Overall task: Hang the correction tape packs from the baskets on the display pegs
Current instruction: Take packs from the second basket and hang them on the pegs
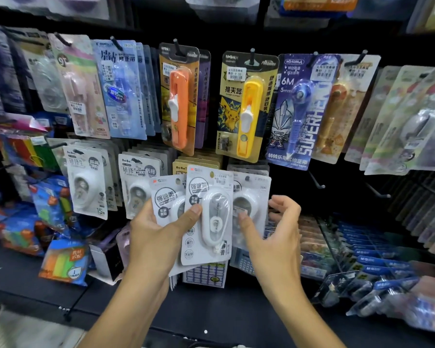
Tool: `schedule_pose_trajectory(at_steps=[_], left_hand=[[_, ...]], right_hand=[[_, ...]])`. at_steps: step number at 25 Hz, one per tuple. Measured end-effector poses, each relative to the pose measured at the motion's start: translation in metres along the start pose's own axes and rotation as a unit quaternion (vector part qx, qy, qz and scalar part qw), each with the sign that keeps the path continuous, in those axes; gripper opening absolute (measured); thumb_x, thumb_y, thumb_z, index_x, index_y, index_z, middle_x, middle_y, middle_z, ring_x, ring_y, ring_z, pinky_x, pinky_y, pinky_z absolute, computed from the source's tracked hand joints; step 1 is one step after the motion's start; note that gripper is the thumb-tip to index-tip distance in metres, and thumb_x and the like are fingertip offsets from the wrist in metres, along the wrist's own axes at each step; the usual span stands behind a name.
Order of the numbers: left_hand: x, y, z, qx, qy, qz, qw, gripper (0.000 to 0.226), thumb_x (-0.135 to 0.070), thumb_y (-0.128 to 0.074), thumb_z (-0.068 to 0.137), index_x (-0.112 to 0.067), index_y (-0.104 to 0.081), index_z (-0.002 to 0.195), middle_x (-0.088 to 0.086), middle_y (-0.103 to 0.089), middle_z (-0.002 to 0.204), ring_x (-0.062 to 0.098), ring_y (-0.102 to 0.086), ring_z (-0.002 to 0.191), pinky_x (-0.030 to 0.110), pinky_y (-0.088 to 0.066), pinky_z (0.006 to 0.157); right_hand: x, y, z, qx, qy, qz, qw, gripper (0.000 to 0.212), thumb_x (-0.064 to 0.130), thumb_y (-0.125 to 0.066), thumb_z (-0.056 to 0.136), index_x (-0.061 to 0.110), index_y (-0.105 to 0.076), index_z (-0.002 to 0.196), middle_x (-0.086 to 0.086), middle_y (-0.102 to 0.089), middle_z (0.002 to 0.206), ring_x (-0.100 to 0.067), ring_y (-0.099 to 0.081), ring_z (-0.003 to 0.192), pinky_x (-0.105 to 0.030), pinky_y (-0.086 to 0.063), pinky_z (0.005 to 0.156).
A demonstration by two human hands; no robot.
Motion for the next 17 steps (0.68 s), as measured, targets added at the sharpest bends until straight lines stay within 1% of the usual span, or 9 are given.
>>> schedule_pose_trajectory(at_steps=[2, 4, 5, 7, 8, 9, 12, 14, 17], left_hand=[[0.004, -0.005, -0.002, 0.006, 0.005, 0.004, 1.0, 0.034, 0.0, -0.08, 0.079, -0.021, -0.073, 0.105, -0.002, -0.081, 0.097, 0.016, -0.078, 0.087, 0.029, -0.063, 0.061], [0.006, -0.007, -0.003, 0.01, 0.012, 0.003, 1.0, 0.034, -0.001, -0.081, 0.078, -0.021, -0.073, 0.104, -0.001, -0.081, 0.097, 0.018, -0.078, 0.087, 0.031, -0.063, 0.061], [0.007, -0.008, -0.003, 0.014, 0.013, 0.003, 1.0, 0.035, -0.004, -0.083, 0.075, -0.022, -0.074, 0.103, 0.0, -0.081, 0.097, 0.019, -0.078, 0.087, 0.033, -0.063, 0.062], [0.007, -0.01, -0.004, 0.031, 0.019, 0.006, 0.999, 0.039, -0.015, -0.089, 0.063, -0.025, -0.075, 0.098, 0.002, -0.081, 0.097, 0.021, -0.078, 0.087, 0.036, -0.064, 0.064], [0.008, -0.011, -0.005, 0.039, 0.028, 0.003, 0.999, 0.042, -0.022, -0.09, 0.056, -0.026, -0.076, 0.096, 0.002, -0.081, 0.097, 0.022, -0.078, 0.087, 0.036, -0.063, 0.063], [0.009, -0.012, -0.005, 0.042, 0.04, -0.003, 0.998, 0.044, -0.026, -0.09, 0.053, -0.026, -0.077, 0.094, 0.003, -0.081, 0.097, 0.023, -0.079, 0.086, 0.035, -0.063, 0.061], [0.01, -0.007, -0.002, 0.014, 0.068, -0.028, 0.997, 0.038, -0.028, -0.084, 0.061, -0.024, -0.076, 0.097, 0.003, -0.081, 0.097, 0.022, -0.078, 0.085, 0.034, -0.062, 0.059], [0.006, -0.002, -0.001, -0.007, 0.065, -0.031, 0.997, 0.039, -0.03, -0.081, 0.065, -0.024, -0.075, 0.103, 0.001, -0.081, 0.098, 0.02, -0.078, 0.085, 0.032, -0.062, 0.059], [-0.003, 0.0, 0.001, -0.007, 0.056, -0.045, 0.997, 0.036, -0.027, -0.08, 0.071, -0.023, -0.073, 0.106, 0.0, -0.081, 0.097, 0.018, -0.078, 0.081, 0.029, -0.059, 0.054]], right_hand=[[0.007, 0.0, -0.001, -0.014, 0.06, -0.052, 0.997, 0.047, 0.045, -0.07, 0.086, 0.047, -0.034, 0.116, 0.029, -0.044, 0.113, 0.001, -0.041, 0.107, -0.027, -0.035, 0.089], [0.011, -0.002, -0.001, 0.019, 0.085, -0.042, 0.995, 0.041, 0.044, -0.071, 0.087, 0.042, -0.041, 0.114, 0.025, -0.052, 0.114, 0.002, -0.048, 0.108, -0.021, -0.038, 0.09], [0.01, -0.007, -0.001, 0.082, 0.05, 0.037, 0.995, 0.042, 0.045, -0.075, 0.086, 0.039, -0.044, 0.114, 0.02, -0.06, 0.114, -0.001, -0.056, 0.108, -0.017, -0.043, 0.088], [0.009, -0.019, -0.007, 0.206, -0.057, 0.263, 0.941, 0.052, 0.033, -0.084, 0.078, 0.028, -0.049, 0.116, 0.004, -0.073, 0.111, -0.016, -0.071, 0.101, -0.025, -0.056, 0.082], [0.007, -0.022, -0.007, 0.213, -0.086, 0.324, 0.918, 0.055, 0.025, -0.084, 0.072, 0.022, -0.05, 0.116, -0.003, -0.075, 0.109, -0.024, -0.073, 0.098, -0.03, -0.059, 0.078], [0.005, -0.022, -0.005, 0.189, -0.095, 0.337, 0.917, 0.057, 0.021, -0.084, 0.07, 0.019, -0.05, 0.116, -0.007, -0.075, 0.108, -0.026, -0.074, 0.095, -0.03, -0.06, 0.074], [0.006, -0.012, 0.004, 0.097, -0.105, 0.324, 0.935, 0.043, 0.025, -0.083, 0.078, 0.032, -0.057, 0.111, 0.0, -0.075, 0.107, -0.018, -0.075, 0.088, -0.023, -0.056, 0.06], [-0.002, -0.005, 0.014, 0.082, -0.098, 0.251, 0.959, 0.032, 0.026, -0.078, 0.087, 0.045, -0.059, 0.104, 0.006, -0.072, 0.113, -0.02, -0.072, 0.096, -0.028, -0.056, 0.057], [-0.009, 0.001, 0.026, 0.08, -0.072, 0.142, 0.984, 0.033, 0.032, -0.075, 0.09, 0.044, -0.06, 0.116, 0.019, -0.062, 0.128, -0.016, -0.058, 0.124, -0.048, -0.056, 0.091]])
Point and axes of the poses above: each hand's wrist, its own z-axis towards the middle knuckle, its own y-axis out of the back of the hand, x = y × z, the point moved 4 cm from there along z, towards the middle knuckle
